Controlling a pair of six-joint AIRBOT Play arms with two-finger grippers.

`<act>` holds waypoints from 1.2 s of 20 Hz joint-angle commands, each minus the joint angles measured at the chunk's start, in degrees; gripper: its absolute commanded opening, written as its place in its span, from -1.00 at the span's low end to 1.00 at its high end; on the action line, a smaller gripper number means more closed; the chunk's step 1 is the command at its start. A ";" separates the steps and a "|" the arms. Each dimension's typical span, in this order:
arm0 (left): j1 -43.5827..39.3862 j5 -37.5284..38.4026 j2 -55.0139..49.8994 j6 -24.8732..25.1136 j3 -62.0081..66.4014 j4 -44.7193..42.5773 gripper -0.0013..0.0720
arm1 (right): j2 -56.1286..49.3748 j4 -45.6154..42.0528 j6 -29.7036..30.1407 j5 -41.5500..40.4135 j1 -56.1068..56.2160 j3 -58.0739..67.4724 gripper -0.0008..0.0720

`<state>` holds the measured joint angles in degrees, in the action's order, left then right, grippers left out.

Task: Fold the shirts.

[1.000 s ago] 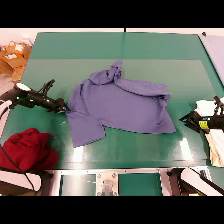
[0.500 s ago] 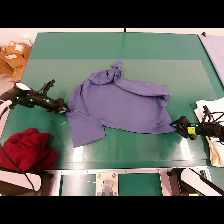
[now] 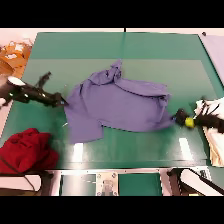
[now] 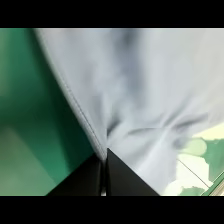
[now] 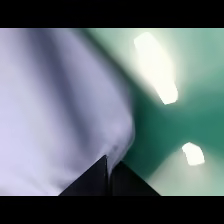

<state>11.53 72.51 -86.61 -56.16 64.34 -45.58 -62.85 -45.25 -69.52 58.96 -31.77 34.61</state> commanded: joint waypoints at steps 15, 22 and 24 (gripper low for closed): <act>0.00 -6.27 42.91 -12.11 57.72 -9.20 -0.90 | 23.21 6.58 -18.86 1.14 -12.61 74.64 -0.93; 0.00 -4.50 38.38 -14.45 39.04 -9.31 -0.90 | 22.75 13.18 -14.67 3.39 -12.09 54.97 -0.93; -0.02 -6.14 34.32 -13.55 30.45 -4.68 -0.90 | 21.40 13.29 -9.79 -0.68 -6.84 41.64 -0.93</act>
<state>11.53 67.68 -48.60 -70.11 104.60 -54.83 -40.53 -34.52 -84.88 61.60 -42.33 90.24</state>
